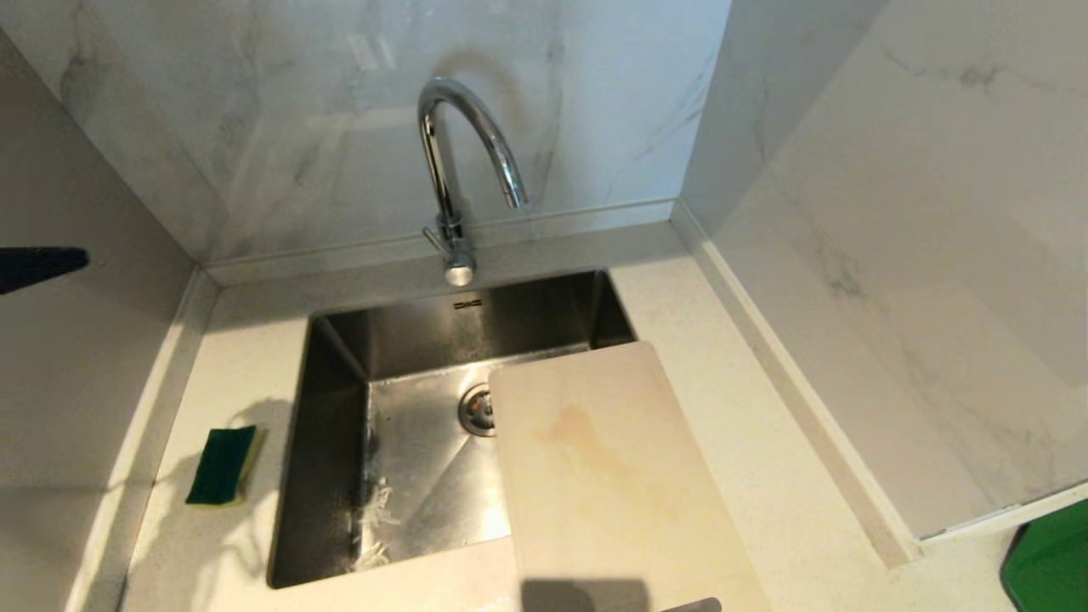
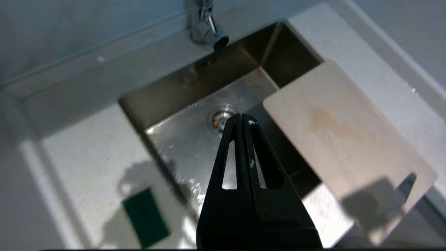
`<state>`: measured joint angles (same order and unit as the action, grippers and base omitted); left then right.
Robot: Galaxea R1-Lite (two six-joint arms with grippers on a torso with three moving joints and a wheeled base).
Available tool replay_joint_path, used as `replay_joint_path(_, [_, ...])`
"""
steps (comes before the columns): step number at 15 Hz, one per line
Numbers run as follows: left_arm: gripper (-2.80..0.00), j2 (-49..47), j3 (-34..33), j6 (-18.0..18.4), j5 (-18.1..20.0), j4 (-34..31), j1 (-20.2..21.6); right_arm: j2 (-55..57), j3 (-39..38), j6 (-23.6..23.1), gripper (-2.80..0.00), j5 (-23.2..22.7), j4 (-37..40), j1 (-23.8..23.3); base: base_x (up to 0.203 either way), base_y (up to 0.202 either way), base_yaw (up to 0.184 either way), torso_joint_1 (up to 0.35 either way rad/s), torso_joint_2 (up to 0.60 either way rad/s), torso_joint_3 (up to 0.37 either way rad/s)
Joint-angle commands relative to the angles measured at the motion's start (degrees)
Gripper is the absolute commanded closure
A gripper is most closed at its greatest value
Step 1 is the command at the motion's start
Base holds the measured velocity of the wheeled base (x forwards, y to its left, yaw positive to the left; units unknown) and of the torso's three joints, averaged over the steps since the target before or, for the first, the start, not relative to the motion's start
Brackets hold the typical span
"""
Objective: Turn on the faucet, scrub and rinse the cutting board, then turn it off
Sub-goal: Turn on the tap
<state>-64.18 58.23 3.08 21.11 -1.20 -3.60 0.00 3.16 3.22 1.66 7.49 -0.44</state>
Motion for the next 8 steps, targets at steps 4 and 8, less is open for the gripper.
replay_joint_path(4, [0.00, -26.74, 8.64, -5.77, -0.11, 13.41, -1.69, 0.00, 0.01, 0.03, 0.00, 0.01, 0.07, 0.00, 0.000, 0.000, 0.000, 0.000, 0.00, 0.000])
replay_joint_path(8, [0.00, -41.33, 24.04, -15.73, -1.02, 16.35, -1.81, 0.00, 0.01, 0.03, 0.00, 0.01, 0.07, 0.00, 0.000, 0.000, 0.000, 0.000, 0.00, 0.000])
